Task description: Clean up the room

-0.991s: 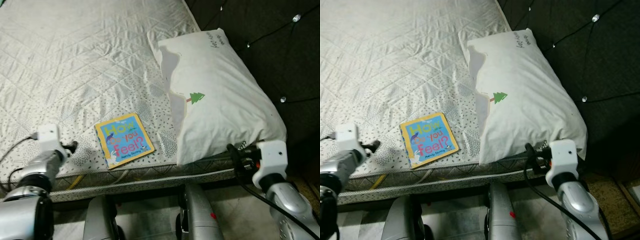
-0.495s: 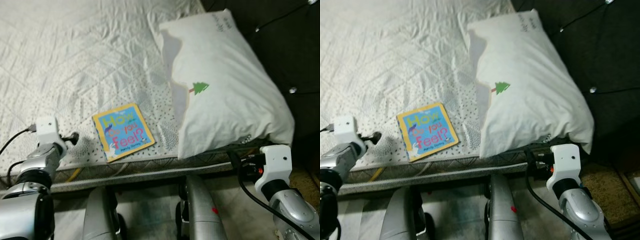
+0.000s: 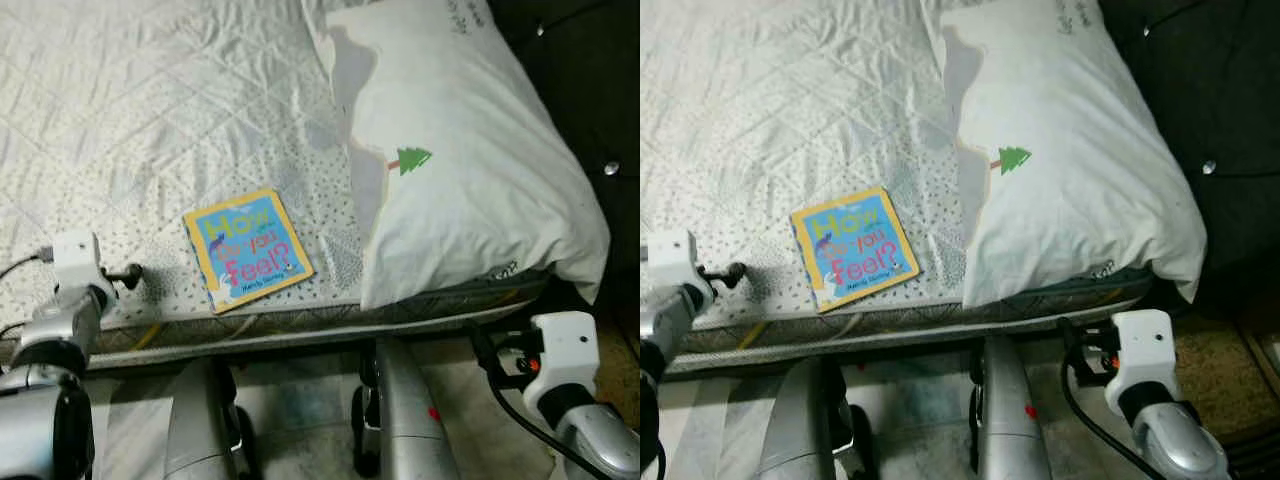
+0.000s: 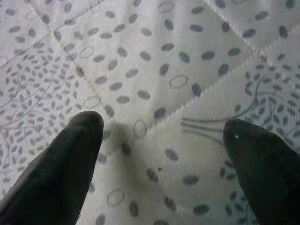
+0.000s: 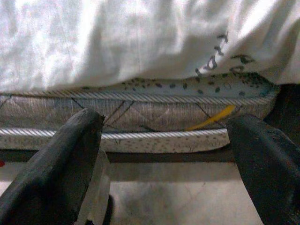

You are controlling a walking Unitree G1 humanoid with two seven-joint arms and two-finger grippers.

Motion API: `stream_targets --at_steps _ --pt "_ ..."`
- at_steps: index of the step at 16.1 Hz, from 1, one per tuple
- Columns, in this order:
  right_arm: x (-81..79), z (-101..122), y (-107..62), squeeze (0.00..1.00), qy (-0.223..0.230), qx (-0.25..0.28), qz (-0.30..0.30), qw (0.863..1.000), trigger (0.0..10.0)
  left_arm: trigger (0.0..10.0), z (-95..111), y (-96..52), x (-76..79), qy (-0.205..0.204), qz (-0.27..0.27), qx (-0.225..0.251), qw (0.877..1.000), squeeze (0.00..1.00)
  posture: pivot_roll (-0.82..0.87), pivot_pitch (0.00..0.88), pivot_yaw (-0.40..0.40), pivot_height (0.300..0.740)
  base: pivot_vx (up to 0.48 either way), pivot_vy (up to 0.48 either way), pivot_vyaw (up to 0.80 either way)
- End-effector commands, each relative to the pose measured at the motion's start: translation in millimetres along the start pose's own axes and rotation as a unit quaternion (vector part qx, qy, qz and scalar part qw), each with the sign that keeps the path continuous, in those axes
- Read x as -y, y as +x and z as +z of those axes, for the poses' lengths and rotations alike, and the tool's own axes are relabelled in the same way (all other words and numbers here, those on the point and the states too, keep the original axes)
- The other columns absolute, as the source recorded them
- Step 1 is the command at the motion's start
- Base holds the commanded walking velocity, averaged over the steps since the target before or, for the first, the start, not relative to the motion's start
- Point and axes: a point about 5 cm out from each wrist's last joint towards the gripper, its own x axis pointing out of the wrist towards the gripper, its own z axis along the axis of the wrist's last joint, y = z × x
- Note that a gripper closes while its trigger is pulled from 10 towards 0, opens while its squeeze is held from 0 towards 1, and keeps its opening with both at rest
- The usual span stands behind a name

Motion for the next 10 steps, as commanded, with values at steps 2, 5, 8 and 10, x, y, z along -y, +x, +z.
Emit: stream_targets --at_steps 2,5,8,10 --pt "5.2 -1.7 -9.5 0.0 -0.003 -0.013 -0.007 1.0 10.0 10.0 4.1 -0.7 -8.8 0.023 0.018 -0.009 1.0 0.0 -0.22 0.388 -0.028 0.58 0.0 0.0 0.0" --pt "5.8 -1.5 -12.0 0.0 -0.003 -0.016 -0.008 1.0 10.0 10.0 13.3 1.8 5.1 0.059 -0.003 -0.006 0.998 0.0 -0.23 0.394 -0.028 0.58 0.0 0.0 0.0" --pt "5.9 -1.2 -12.8 0.0 -0.003 -0.018 -0.009 1.0 10.0 10.0 16.1 4.7 31.2 0.092 -0.037 -0.003 0.995 0.0 -0.23 0.394 -0.029 0.58 0.0 0.0 0.0" --pt "7.6 0.4 -14.0 0.0 -0.004 -0.018 -0.012 1.0 10.0 10.0 18.1 5.9 55.8 0.115 -0.071 0.002 0.991 0.0 -0.24 0.392 -0.029 0.58 0.0 0.0 0.0"
